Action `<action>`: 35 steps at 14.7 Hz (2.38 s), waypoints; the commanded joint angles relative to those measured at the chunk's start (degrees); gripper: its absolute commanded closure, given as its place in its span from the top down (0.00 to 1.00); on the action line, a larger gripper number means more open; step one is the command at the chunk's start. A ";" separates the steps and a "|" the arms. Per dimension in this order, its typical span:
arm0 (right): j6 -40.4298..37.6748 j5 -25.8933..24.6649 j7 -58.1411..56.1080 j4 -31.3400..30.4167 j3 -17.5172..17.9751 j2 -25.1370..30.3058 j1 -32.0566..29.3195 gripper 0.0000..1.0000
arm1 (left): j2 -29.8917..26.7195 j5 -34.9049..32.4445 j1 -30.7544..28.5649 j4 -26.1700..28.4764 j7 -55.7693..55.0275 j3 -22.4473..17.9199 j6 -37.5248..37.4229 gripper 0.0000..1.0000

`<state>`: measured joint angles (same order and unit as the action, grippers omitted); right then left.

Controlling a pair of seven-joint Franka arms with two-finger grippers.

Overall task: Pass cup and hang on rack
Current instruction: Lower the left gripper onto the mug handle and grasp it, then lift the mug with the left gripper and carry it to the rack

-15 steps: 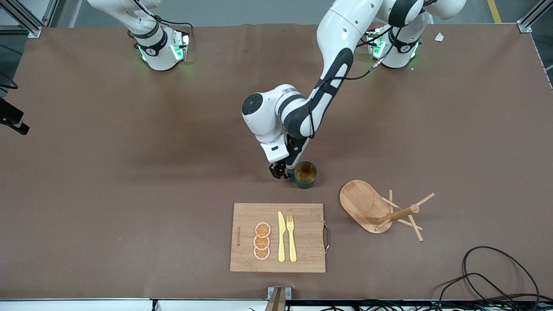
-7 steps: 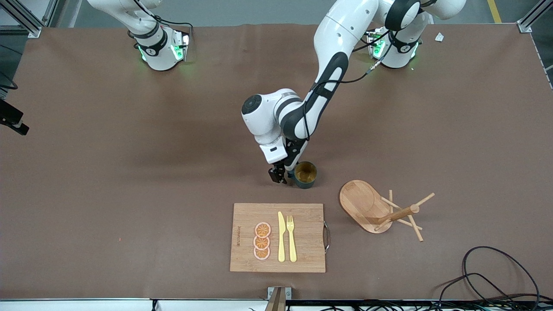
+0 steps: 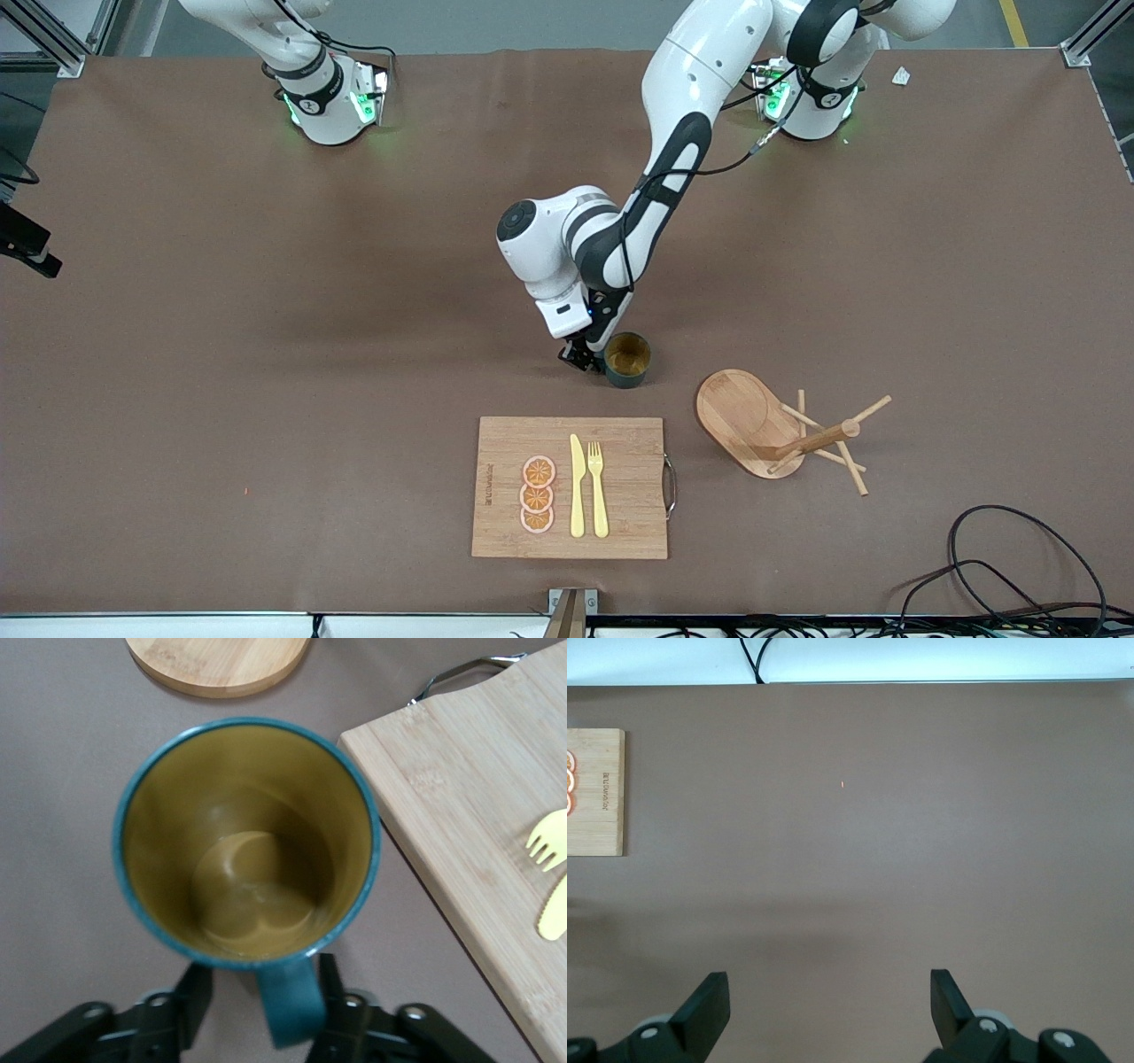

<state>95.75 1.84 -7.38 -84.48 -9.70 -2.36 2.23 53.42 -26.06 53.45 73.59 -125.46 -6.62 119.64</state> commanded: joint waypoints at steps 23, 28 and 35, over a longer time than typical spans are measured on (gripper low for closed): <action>-0.21 -0.70 0.88 0.81 0.38 -0.63 -0.38 1.00 | -24.33 50.90 -22.75 -0.64 46.06 0.21 -7.74 0.01; -0.21 -0.70 0.79 0.81 0.38 -0.63 -0.38 1.00 | -24.77 71.29 -33.38 -0.64 65.13 -0.06 -19.07 0.01; -0.21 -0.96 0.97 0.81 0.29 -0.63 -0.03 1.00 | -20.82 84.49 -40.97 -0.38 76.50 -0.14 -28.58 0.01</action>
<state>95.79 1.83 -7.35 -84.45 -9.66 -2.71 2.23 31.51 55.23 12.18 73.14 -50.36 -7.08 91.78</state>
